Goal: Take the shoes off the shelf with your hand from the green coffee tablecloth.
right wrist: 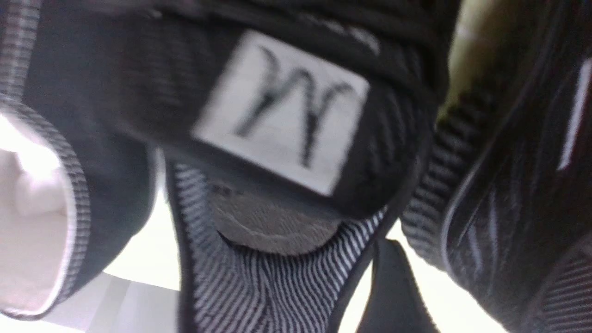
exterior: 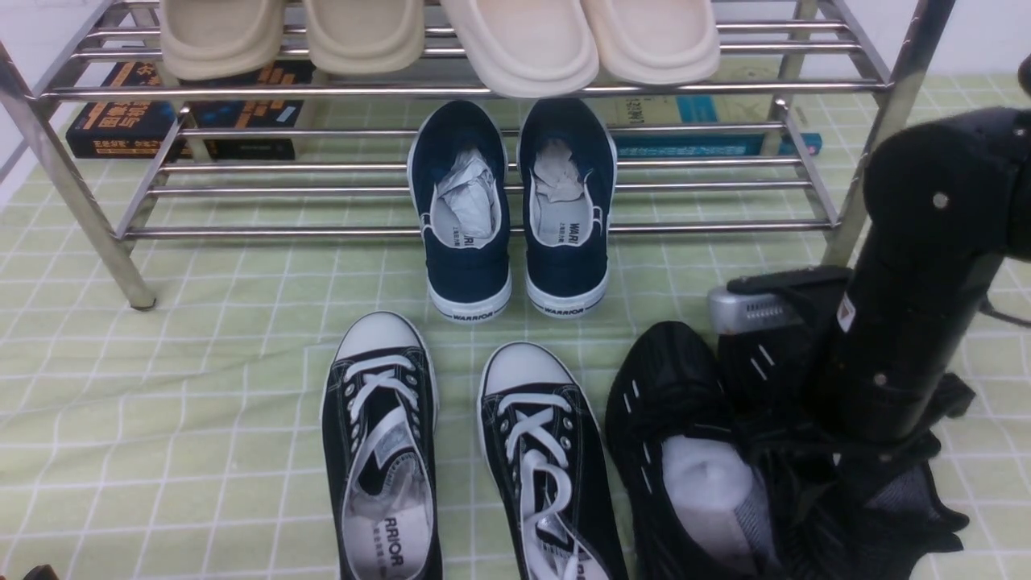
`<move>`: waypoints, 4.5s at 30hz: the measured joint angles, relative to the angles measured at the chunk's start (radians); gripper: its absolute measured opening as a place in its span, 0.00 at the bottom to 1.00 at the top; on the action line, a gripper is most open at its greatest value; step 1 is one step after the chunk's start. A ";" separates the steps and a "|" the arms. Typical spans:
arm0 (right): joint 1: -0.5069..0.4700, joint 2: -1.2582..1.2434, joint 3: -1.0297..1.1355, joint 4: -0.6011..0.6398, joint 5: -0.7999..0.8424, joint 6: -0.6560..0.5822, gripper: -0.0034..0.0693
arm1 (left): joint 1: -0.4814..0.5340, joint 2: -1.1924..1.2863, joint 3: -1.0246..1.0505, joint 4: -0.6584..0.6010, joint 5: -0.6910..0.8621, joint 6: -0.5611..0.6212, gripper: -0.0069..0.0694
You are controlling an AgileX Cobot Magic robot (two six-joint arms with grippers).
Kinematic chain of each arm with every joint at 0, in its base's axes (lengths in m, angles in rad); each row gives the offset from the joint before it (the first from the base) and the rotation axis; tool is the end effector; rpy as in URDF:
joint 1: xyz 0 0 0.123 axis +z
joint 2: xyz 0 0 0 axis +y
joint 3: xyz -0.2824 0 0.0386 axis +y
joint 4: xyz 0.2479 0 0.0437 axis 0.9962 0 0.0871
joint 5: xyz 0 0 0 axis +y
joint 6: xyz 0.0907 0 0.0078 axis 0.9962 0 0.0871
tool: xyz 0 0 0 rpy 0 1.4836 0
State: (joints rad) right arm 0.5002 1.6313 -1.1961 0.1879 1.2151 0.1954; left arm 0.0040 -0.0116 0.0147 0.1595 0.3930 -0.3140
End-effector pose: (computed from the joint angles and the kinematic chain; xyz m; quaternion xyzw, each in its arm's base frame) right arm 0.2555 0.1578 0.2480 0.1192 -0.9890 -0.0841 0.0264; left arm 0.0518 0.0058 0.1739 -0.0865 0.8013 -0.0236 0.5915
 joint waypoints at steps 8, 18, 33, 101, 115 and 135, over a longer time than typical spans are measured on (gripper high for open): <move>0.000 -0.122 -0.047 -0.028 0.000 -0.056 0.53 | 0.000 0.000 0.000 0.000 0.000 0.000 0.41; 0.000 -0.568 -0.040 -0.068 0.026 -0.057 0.10 | 0.000 0.000 0.000 0.000 0.000 0.000 0.41; 0.000 -1.171 0.647 -0.068 -0.723 -0.057 0.03 | 0.000 0.000 0.000 0.000 0.000 0.000 0.41; -0.558 -1.642 1.209 -0.114 -0.818 -0.134 0.11 | 0.000 0.000 0.000 0.001 0.000 0.000 0.41; -0.485 -1.642 1.209 -0.125 -0.818 -0.136 0.13 | 0.000 0.000 0.000 0.001 0.000 0.000 0.41; -0.485 -1.642 1.209 -0.125 -0.818 -0.137 0.17 | 0.000 0.000 0.000 0.001 0.000 0.000 0.41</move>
State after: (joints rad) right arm 0.0149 -0.0105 0.0131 0.0628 0.3973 0.0585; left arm 0.0040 -0.0116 0.0147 0.1607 0.3930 -0.3140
